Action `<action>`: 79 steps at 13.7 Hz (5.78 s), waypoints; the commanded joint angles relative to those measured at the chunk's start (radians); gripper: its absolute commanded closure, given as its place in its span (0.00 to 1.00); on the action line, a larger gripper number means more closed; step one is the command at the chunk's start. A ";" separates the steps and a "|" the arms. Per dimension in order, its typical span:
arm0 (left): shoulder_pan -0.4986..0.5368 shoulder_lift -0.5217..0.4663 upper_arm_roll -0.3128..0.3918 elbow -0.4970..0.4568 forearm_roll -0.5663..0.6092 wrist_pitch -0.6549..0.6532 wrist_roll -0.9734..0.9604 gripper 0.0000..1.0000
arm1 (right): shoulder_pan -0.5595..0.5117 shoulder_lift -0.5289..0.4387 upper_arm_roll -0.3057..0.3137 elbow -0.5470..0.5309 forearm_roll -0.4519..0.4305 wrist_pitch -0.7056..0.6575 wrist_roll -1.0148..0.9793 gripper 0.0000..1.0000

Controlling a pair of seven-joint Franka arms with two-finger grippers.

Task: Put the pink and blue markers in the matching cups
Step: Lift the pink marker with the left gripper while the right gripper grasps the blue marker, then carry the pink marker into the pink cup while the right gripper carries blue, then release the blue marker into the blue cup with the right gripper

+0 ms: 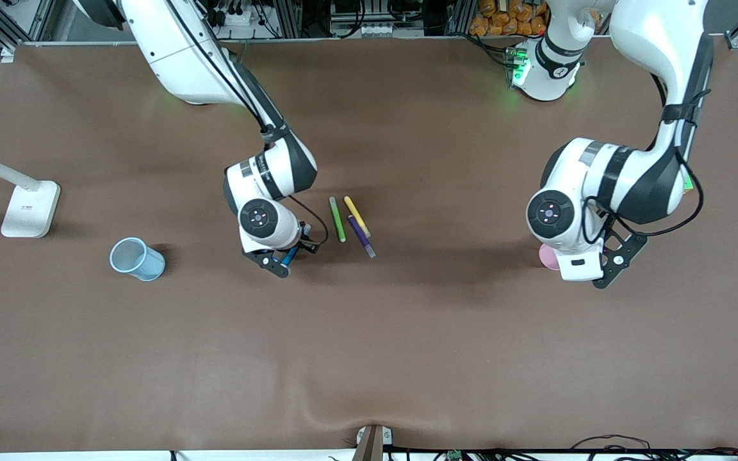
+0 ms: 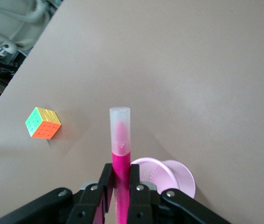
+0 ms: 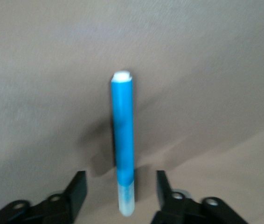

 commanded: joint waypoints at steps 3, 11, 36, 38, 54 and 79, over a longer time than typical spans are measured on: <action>-0.013 0.051 -0.010 -0.035 0.137 0.004 -0.222 0.95 | 0.021 -0.011 -0.004 -0.019 -0.001 -0.021 0.017 0.45; -0.016 0.106 -0.013 -0.039 0.207 0.004 -0.317 0.69 | 0.029 -0.011 -0.006 -0.049 -0.001 0.018 0.011 0.86; 0.059 -0.001 -0.016 0.069 -0.216 -0.005 0.184 0.13 | -0.666 -0.054 -0.007 0.353 0.030 -0.795 -0.621 1.00; 0.082 -0.027 -0.011 0.073 -0.308 -0.005 0.300 0.13 | -0.695 -0.053 -0.007 0.349 0.062 -0.817 -0.621 1.00; 0.244 -0.259 -0.015 0.070 -0.609 -0.080 1.074 0.15 | -0.830 0.045 -0.009 0.302 0.216 -0.847 -0.667 1.00; 0.175 -0.507 0.151 0.080 -0.705 -0.156 1.281 0.00 | -0.797 0.024 -0.007 0.725 0.197 -0.973 -0.679 0.00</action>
